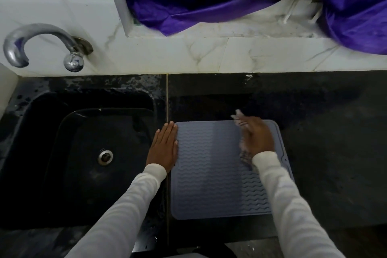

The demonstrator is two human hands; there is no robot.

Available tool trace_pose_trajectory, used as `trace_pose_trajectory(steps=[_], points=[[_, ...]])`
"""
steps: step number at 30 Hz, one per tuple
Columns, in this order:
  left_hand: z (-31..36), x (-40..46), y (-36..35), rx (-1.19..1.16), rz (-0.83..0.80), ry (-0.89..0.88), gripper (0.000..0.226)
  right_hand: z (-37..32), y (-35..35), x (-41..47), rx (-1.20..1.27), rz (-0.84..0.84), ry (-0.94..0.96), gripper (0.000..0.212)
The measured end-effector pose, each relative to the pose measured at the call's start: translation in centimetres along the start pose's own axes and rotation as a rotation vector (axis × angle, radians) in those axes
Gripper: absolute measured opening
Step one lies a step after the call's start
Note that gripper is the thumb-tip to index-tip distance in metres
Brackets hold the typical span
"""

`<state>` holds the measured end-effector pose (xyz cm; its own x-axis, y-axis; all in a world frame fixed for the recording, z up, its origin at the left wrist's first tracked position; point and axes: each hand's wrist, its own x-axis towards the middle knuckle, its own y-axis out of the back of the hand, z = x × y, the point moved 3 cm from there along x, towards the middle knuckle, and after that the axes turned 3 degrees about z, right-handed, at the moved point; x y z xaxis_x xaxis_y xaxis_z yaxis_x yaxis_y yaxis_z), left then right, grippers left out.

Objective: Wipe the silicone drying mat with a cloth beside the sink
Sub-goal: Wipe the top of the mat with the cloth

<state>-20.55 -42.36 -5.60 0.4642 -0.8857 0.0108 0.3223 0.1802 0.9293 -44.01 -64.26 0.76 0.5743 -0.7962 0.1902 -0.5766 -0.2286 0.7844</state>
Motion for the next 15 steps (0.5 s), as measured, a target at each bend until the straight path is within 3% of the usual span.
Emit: trace_pose_trajectory(steps=[2, 7, 10, 15], points=[[0.0, 0.0, 0.0, -0.017, 0.000, 0.004, 0.056, -5.0, -2.7, -0.5, 0.049, -0.054, 0.038, 0.045], [-0.3, 0.3, -0.2, -0.041, 0.016, -0.002, 0.058, -14.2, -11.4, -2.9, -0.098, -0.223, 0.096, 0.045], [0.0, 0.2, -0.1, 0.007, 0.019, -0.030, 0.059, -15.1, -13.4, -4.5, -0.177, -0.219, 0.030, 0.050], [0.2, 0.0, 0.1, -0.011, 0.048, -0.027, 0.055, -14.2, -12.8, -4.8, -0.328, -0.252, 0.112, 0.074]])
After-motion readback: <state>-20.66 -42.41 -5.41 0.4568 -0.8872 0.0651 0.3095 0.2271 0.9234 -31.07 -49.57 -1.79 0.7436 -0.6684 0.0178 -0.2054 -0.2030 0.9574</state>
